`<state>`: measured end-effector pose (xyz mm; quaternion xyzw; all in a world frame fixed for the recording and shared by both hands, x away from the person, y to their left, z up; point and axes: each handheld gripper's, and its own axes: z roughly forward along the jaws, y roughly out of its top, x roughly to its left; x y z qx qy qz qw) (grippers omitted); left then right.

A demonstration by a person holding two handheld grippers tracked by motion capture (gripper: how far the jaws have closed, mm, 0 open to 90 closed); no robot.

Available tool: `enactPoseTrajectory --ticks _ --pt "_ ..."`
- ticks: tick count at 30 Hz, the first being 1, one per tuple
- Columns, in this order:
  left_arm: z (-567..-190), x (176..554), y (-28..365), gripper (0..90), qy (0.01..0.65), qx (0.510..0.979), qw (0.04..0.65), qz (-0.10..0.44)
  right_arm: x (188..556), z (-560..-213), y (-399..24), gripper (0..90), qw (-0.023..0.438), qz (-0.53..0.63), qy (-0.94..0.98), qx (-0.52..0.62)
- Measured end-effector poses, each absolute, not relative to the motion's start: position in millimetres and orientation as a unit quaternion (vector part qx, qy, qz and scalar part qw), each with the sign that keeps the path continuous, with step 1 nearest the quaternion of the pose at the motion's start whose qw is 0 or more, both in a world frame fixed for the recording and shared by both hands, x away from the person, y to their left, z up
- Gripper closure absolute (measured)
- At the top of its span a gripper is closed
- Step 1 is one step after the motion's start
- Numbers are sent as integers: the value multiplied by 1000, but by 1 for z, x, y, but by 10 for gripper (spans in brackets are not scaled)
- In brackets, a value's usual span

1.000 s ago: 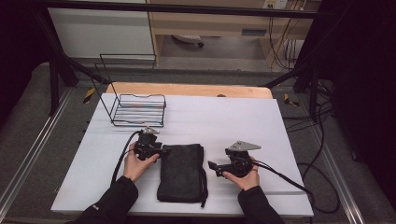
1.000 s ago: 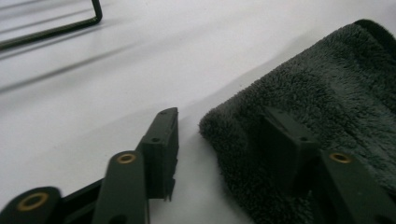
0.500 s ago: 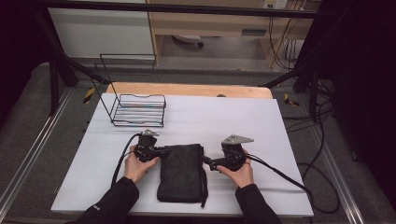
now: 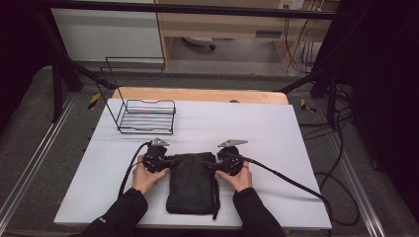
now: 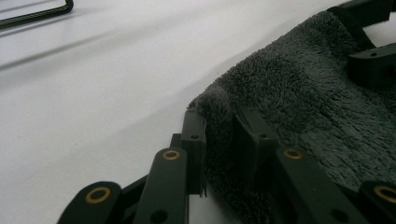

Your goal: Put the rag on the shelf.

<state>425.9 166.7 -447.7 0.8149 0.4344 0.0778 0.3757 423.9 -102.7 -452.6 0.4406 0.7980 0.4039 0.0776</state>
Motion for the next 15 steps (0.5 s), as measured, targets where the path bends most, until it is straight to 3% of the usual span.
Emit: enactPoseTrajectory --ticks 6,10,15 --pt "-448 424 166 745 432 815 378 81 421 -453 -101 505 61 406 796 446" --pt "-447 424 166 767 429 817 378 81 423 -454 -101 658 37 410 793 448" --pt "-446 424 168 799 435 812 382 74 423 -452 -101 755 31 415 790 449"
